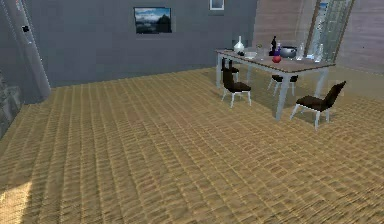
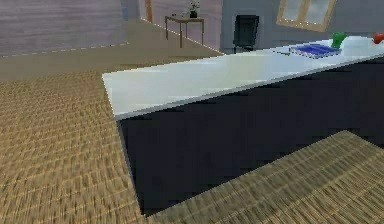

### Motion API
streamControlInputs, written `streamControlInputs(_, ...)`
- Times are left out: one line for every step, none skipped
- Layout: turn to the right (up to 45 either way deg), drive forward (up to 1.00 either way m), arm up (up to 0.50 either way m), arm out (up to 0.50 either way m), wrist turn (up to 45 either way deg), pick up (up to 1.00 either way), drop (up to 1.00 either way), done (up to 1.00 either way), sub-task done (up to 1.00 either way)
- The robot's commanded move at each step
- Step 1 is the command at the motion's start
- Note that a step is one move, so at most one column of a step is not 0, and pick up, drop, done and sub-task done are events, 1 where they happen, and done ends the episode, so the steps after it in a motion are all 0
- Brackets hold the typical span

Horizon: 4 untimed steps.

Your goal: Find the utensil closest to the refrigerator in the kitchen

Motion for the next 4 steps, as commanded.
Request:
streamControlInputs(0.0, 0.10, 0.00, 0.00, 0.0, 0.00, 0.00, 0.00, 0.00)
streamControlInputs(27.0, 0.00, 0.00, 0.00, 0.0, 0.00, 0.00, 0.00, 0.00)
streamControlInputs(0.0, 0.65, 0.00, 0.00, 0.0, 0.00, 0.00, 0.00, 0.00)
streamControlInputs(27.0, 0.00, 0.00, 0.00, 0.0, 0.00, 0.00, 0.00, 0.00)
